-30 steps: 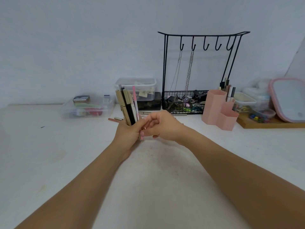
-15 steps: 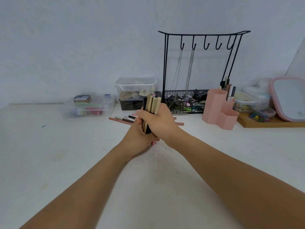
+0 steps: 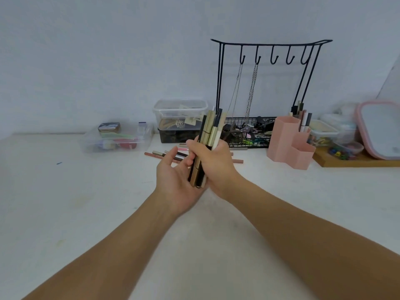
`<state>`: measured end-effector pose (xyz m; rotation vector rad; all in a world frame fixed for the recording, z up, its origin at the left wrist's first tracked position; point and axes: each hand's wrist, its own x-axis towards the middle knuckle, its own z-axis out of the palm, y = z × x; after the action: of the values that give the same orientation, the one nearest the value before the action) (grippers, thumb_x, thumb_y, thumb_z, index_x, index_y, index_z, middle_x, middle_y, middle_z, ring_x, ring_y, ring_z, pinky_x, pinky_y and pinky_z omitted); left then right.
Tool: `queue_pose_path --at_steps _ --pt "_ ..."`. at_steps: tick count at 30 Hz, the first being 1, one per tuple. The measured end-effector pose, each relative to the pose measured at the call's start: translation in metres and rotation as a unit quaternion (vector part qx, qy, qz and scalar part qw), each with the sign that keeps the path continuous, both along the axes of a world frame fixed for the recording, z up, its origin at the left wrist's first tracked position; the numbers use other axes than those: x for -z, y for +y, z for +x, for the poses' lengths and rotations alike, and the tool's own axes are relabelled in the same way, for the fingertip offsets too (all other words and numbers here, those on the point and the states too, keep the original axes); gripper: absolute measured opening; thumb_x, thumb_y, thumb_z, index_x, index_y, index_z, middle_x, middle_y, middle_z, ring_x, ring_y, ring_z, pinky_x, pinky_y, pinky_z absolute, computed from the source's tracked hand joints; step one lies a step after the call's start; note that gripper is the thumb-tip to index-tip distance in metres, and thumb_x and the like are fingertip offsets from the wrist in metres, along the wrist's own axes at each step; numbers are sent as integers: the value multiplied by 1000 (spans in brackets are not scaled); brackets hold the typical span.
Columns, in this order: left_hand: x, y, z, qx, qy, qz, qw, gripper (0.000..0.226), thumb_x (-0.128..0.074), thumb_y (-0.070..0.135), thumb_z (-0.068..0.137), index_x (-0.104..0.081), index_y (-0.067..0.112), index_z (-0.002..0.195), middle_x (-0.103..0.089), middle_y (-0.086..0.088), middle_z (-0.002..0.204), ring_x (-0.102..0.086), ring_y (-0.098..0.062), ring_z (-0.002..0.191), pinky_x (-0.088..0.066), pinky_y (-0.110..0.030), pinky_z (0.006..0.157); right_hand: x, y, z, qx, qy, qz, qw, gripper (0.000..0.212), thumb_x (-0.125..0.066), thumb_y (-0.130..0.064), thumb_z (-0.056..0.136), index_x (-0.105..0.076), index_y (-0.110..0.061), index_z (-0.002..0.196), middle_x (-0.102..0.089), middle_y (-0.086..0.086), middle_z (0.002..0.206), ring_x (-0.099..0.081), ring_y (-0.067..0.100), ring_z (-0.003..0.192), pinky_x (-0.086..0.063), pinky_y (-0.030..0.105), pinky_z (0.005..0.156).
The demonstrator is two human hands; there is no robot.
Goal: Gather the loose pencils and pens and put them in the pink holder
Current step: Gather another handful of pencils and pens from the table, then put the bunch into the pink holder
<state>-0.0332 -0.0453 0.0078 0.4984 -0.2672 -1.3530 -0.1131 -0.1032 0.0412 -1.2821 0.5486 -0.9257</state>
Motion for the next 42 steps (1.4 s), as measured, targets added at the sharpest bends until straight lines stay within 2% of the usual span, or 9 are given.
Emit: queue_pose_path --at_steps 3,6,9,18,21,24,27,33,42 --pt "-3 -5 0 -47 -138 34 989 59 -43 55 100 -61 3 122 -71 -12 124 -64 -30 123 -43 -46 111 -2 -8 -3 37 26 -65 997 17 -70 -17 90 -62 -4 84 -56 8 61 -56 18 55 -55 32 58" --pt "-6 -11 -3 -168 -340 107 919 44 -43 45 106 -70 11 104 -76 -4 94 -69 -22 105 -53 -43 94 1 -27 -16 116 94 -172 974 28 -69 -23 92 -60 3 87 -60 12 67 -58 23 57 -56 40 57" --pt "-4 -11 -6 -209 -427 121 871 35 -43 34 107 -71 16 96 -75 -5 93 -69 -19 100 -56 -44 89 15 -39 -25 145 103 -177 968 29 -68 -26 91 -58 1 91 -59 19 73 -57 31 58 -56 48 59" --pt "1 -11 -4 -167 -478 114 855 34 -47 31 106 -72 13 92 -69 -8 86 -66 -17 86 -55 -40 80 15 -44 -46 141 158 -211 954 18 -67 -20 94 -58 -7 84 -56 17 71 -57 25 61 -56 29 56" --pt "1 -10 -5 -160 -484 116 852 32 -49 30 106 -71 13 89 -69 -4 80 -65 -17 84 -54 -37 78 -2 -68 -86 227 250 -277 899 12 -64 -24 96 -58 -14 92 -60 8 75 -64 33 69 -58 42 59" --pt "2 -11 -6 -148 -495 118 848 29 -52 29 104 -71 12 90 -69 -6 80 -65 -18 84 -54 -38 78 -16 -92 -134 324 297 -299 847 11 -59 -24 96 -57 -15 92 -60 4 72 -61 28 68 -47 33 54" --pt "0 -11 -8 -145 -503 116 844 30 -52 30 105 -71 11 90 -69 -8 82 -65 -17 81 -52 -36 76 -14 -105 -159 336 315 -248 852 11 -59 -15 94 -55 -16 84 -59 4 73 -61 29 70 -45 30 58" --pt "1 -11 -7 -148 -491 117 850 31 -51 28 106 -71 11 90 -68 -12 82 -64 -18 80 -51 -33 74 -8 -111 -160 271 363 -189 871 13 -59 -2 88 -65 1 99 -66 15 82 -66 33 74 -59 48 70" --pt "2 -12 -6 -141 -500 116 847 34 -50 28 106 -71 2 99 -67 -11 80 -63 -17 76 -51 -29 71 -7 -78 -153 225 327 -174 901 7 -60 -3 92 -61 -10 90 -58 4 66 -53 10 46 -46 18 40"
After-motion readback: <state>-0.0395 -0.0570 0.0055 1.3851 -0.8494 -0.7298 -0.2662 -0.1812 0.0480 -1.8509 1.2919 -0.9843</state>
